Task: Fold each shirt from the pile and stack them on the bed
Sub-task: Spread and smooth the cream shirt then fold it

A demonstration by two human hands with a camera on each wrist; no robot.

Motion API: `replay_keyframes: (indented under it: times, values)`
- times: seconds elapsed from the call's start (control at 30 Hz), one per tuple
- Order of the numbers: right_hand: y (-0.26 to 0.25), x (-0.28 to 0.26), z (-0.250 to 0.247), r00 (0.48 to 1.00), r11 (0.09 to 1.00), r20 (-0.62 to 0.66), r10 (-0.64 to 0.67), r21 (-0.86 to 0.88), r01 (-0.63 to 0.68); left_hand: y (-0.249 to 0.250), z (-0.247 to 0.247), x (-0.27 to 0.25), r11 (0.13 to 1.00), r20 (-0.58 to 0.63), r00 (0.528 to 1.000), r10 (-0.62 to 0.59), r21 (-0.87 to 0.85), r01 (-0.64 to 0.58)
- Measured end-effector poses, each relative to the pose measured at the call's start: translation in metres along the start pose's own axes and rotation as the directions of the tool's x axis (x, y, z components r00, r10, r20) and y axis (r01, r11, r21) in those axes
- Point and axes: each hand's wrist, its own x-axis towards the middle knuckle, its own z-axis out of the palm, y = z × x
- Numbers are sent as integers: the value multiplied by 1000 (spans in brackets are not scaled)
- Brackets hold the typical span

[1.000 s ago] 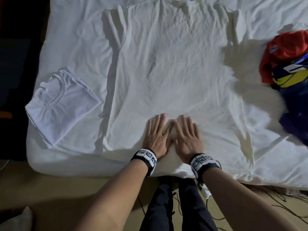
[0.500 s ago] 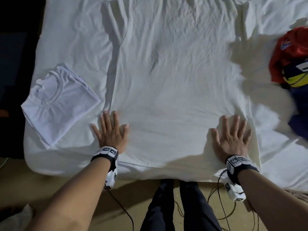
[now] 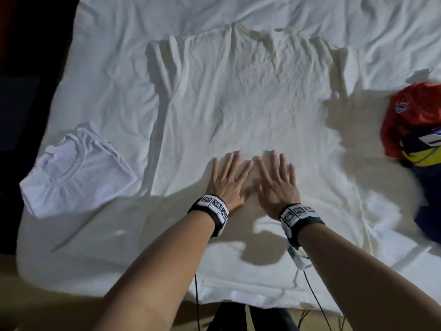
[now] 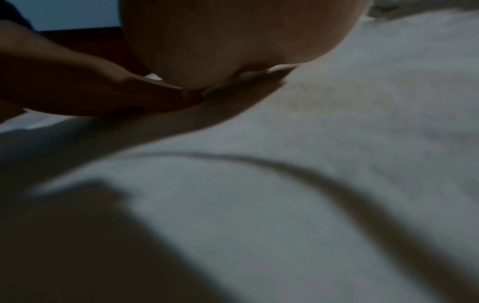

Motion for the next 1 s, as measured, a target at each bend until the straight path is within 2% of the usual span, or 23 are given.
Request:
replay_keyframes:
  times: [0.1, 0.23, 0.3, 0.4, 0.43, 0.47, 0.5, 0.57, 0.6, 0.67, 0.73, 0.8, 0.87, 0.93, 1.0]
  values:
    - [39, 7, 6, 997, 997, 28, 77, -5, -77, -34, 16, 7, 998, -74, 995, -61, -23, 60]
    - [87, 3, -10, 956, 956, 22, 293, -1, -293, -93, 20, 0, 959, -125, 952, -279, -83, 270]
    - [105, 4, -19, 925, 926, 50, 378, -14, -377, -114, 16, -2, 902, -104, 898, -427, -115, 416]
    - [119, 12, -34, 820, 824, 129, 557, 40, -566, -127, 4, 5, 753, -32, 765, -643, -206, 625]
    - [118, 17, -41, 798, 797, 116, 591, 68, -600, -124, -3, 12, 723, -21, 739, -674, -223, 654]
    - [113, 25, -46, 808, 803, 63, 586, 83, -590, -118, -14, 22, 727, -24, 743, -669, -231, 646]
    - [105, 33, -52, 849, 847, -14, 528, 75, -526, -107, -24, 35, 769, -46, 783, -620, -234, 595]
    - [83, 56, -59, 959, 963, -98, 267, 8, -268, -74, -44, 64, 901, -113, 906, -409, -206, 381]
    - [71, 69, -60, 989, 993, -93, 117, -23, -119, -55, -51, 78, 949, -131, 950, -284, -181, 258]
    - [54, 94, -58, 994, 995, -65, -86, -57, 83, -24, -56, 103, 988, -135, 985, -111, -124, 95]
    - [54, 112, -52, 989, 987, -38, -145, -76, 141, -15, -53, 120, 996, -88, 993, -77, -54, 72]
    - [71, 120, -50, 993, 988, -5, -120, -99, 119, -33, -44, 127, 996, -73, 994, -83, -20, 82]
    - [98, 121, -55, 1000, 995, -20, 12, -96, -14, -65, -40, 127, 990, -122, 982, -142, -39, 138]
    - [121, 118, -64, 985, 980, -35, 169, -99, -172, -100, -42, 124, 956, -148, 946, -289, -101, 276]
    - [135, 121, -71, 952, 950, -35, 306, -57, -307, -126, -47, 125, 892, -121, 887, -446, -141, 429]
